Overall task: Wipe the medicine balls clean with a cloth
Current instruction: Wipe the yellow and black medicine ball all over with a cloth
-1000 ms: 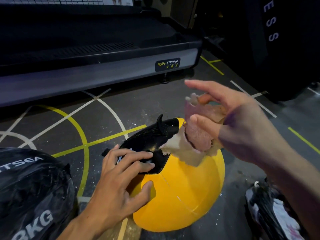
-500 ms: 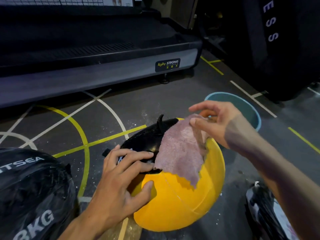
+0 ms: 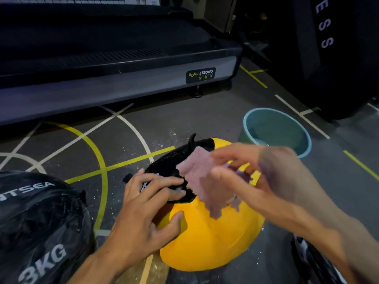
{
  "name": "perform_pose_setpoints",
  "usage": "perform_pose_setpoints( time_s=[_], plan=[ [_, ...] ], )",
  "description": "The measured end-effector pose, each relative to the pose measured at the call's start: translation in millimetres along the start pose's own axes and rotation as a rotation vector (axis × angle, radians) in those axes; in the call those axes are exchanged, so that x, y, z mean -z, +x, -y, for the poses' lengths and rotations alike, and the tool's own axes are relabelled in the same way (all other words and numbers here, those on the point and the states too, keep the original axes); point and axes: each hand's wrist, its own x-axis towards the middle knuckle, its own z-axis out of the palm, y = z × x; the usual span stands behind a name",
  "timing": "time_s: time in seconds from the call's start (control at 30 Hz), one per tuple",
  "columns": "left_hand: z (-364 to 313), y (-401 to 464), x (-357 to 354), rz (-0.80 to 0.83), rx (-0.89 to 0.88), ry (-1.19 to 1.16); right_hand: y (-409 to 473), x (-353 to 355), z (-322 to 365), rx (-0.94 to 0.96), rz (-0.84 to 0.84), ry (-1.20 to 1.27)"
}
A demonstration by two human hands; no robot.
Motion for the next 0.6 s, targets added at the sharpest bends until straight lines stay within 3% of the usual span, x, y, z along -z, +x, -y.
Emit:
perform_pose_setpoints(
  time_s=[0.1, 0.2, 0.3, 0.4, 0.53, 0.6],
  plan=[
    [-1, 0, 0, -0.005, -0.007, -0.008, 4, -18, -21, -0.068, -0.098, -0.11],
    [0, 0, 0, -0.012, -0.017, -0.011, -1, -35, -24, -0.212, 0.057, -0.24],
    [1, 0, -1, -0.014, -0.018, -0.002, -3, -32, -20, -0.209, 0.047, -0.01],
    [1, -1, -1, -0.02, -0.009, -0.013, 5, -8, -30, -0.291, -0.031, 0.135],
    [0, -2, -2, -0.022, -0.008, -0.021, 24, 18, -38, -0.298, -0.303, -0.029],
    [-2, -1, -3, -0.028, -0.011, -0.029, 36, 0, -40, -0.281, -0.299, -0.055]
  ],
)
